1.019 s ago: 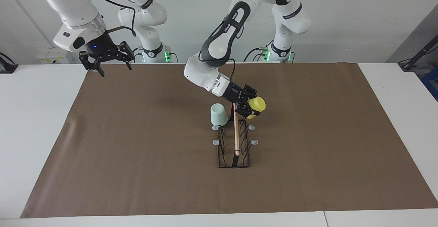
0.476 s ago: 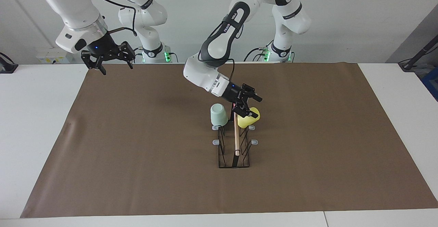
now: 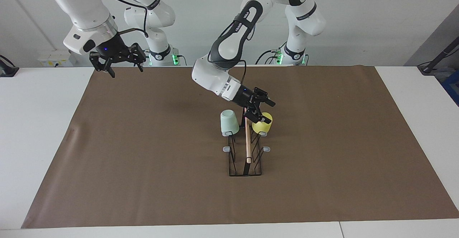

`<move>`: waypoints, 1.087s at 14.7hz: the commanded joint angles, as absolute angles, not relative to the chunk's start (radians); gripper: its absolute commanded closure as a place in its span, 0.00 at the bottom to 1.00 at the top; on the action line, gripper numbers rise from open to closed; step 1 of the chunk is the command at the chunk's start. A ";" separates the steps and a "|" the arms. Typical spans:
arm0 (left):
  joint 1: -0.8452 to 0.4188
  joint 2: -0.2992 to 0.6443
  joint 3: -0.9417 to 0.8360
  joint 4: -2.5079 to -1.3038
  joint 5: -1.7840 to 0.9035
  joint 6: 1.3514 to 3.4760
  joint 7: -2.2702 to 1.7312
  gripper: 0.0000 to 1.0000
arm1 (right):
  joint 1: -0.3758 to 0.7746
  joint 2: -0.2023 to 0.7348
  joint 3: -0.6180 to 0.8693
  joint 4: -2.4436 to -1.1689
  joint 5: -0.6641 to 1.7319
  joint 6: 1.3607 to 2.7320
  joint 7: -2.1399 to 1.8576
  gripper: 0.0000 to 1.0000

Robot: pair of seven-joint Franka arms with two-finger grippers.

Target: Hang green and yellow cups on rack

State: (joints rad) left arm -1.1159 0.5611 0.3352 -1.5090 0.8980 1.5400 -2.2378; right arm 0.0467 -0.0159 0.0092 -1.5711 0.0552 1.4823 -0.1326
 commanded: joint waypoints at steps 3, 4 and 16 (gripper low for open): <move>-1.019 0.313 0.336 -1.702 0.897 1.739 -2.005 0.00 | 0.029 0.000 0.026 -1.546 0.045 1.488 -0.121 0.00; -0.990 0.273 0.334 -1.738 0.896 1.765 -1.955 0.00 | 0.029 0.000 0.026 -1.546 0.044 1.488 -0.121 0.00; -0.603 0.153 0.330 -1.738 0.548 2.155 -1.265 0.00 | 0.026 0.000 0.017 -1.552 0.043 1.488 -0.121 0.00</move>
State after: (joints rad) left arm -0.6675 0.1855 0.3438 -1.7040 0.6267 2.0860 -1.3845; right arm 0.0377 -0.0126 0.0076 -1.5692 0.0548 1.4866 -0.1326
